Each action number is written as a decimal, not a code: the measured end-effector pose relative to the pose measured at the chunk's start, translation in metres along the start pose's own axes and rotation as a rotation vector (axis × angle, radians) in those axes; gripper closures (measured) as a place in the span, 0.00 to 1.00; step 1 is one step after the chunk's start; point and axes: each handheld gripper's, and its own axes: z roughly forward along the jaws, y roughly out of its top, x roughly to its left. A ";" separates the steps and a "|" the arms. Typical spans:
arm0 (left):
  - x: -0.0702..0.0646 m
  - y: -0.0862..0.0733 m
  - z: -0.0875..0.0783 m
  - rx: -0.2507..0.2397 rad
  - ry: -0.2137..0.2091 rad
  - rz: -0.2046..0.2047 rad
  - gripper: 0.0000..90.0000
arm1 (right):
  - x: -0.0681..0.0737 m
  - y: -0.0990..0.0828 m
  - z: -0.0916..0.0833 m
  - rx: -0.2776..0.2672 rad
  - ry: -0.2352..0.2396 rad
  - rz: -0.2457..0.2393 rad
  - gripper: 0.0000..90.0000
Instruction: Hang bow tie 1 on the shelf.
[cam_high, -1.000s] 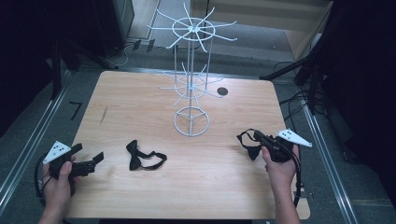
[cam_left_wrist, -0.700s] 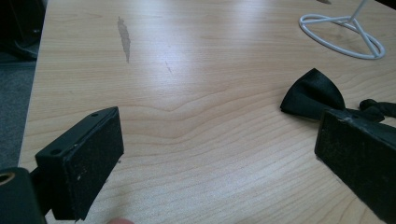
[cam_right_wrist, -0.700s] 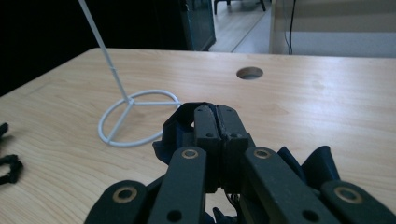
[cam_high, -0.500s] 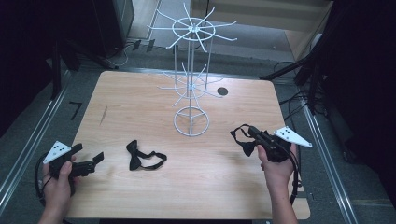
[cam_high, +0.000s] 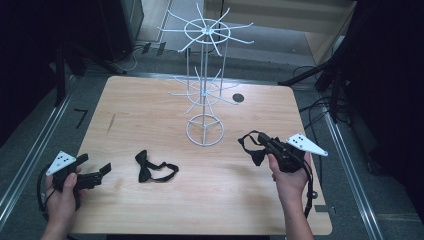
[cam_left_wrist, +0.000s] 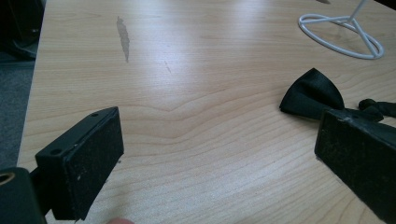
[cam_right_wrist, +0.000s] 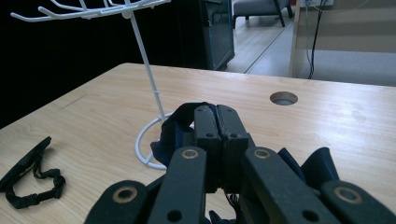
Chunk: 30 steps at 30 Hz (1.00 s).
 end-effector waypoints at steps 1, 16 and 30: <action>0.000 0.000 0.000 0.002 -0.002 -0.001 0.02 | 0.002 0.002 0.002 -0.006 0.004 0.002 1.00; 0.001 0.000 0.000 0.001 -0.005 -0.002 0.02 | 0.013 0.025 0.015 -0.031 0.035 -0.026 1.00; 0.001 0.000 0.000 -0.002 -0.013 0.003 0.02 | 0.023 0.047 0.022 -0.045 0.051 -0.044 1.00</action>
